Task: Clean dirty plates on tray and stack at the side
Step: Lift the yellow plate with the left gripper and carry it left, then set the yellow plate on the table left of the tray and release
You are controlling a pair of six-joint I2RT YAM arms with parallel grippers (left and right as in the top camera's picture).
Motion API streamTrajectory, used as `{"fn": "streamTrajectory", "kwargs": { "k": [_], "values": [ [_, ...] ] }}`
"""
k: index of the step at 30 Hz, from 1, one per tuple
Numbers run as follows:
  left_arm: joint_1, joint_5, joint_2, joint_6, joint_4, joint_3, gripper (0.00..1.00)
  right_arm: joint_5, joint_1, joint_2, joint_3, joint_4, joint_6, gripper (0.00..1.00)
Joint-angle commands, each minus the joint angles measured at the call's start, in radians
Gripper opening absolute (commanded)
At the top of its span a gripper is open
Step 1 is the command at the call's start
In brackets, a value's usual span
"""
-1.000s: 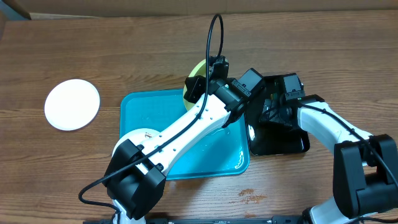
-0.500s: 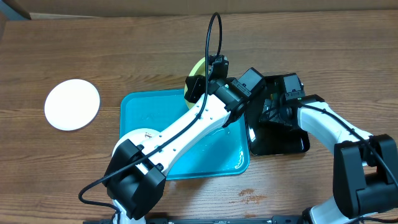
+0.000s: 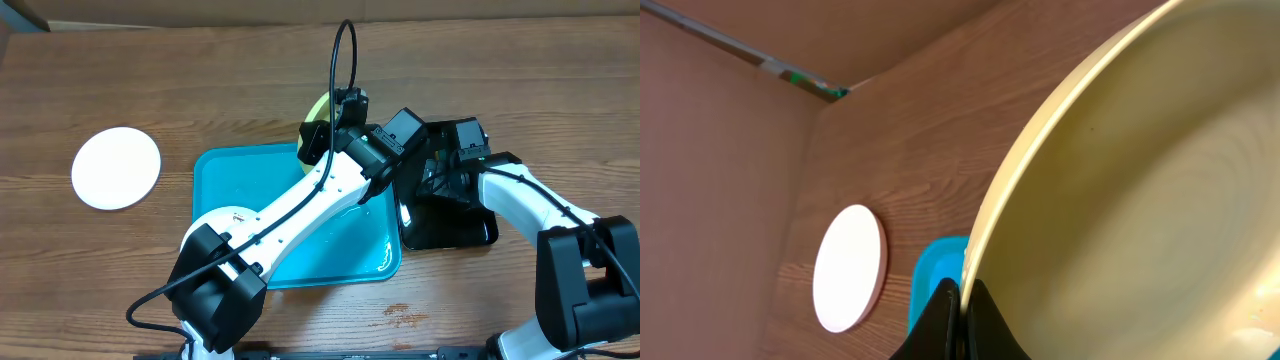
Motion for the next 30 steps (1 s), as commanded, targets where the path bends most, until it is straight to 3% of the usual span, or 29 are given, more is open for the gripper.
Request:
{"fn": "streamTrajectory", "kwargs": {
  "k": [1, 4, 8, 15, 22, 30],
  "values": [
    [0.006, 0.043, -0.022, -0.032, 0.003, 0.025, 0.04, 0.014, -0.002, -0.002, -0.001, 0.007, -0.001, 1.00],
    [0.028, 0.176, -0.026, -0.018, 0.000, 0.050, 0.04, 0.014, -0.002, -0.002, -0.001, 0.007, -0.001, 1.00],
    [0.111, 0.463, -0.028, 0.075, -0.022, 0.115, 0.04, 0.014, -0.002, -0.002, -0.001, 0.007, -0.001, 1.00],
    [0.390, 0.965, -0.028, 0.185, -0.082, 0.198, 0.04, 0.014, -0.002, -0.002, -0.001, 0.007, -0.001, 1.00],
    [0.771, 1.213, -0.027, 0.180, -0.090, 0.196, 0.04, 0.014, -0.002, -0.002, -0.001, 0.007, -0.001, 1.00],
    [1.223, 1.226, -0.027, 0.112, -0.090, 0.186, 0.04, 0.014, -0.002, -0.002, -0.001, 0.007, -0.001, 1.00]
  ]
}}
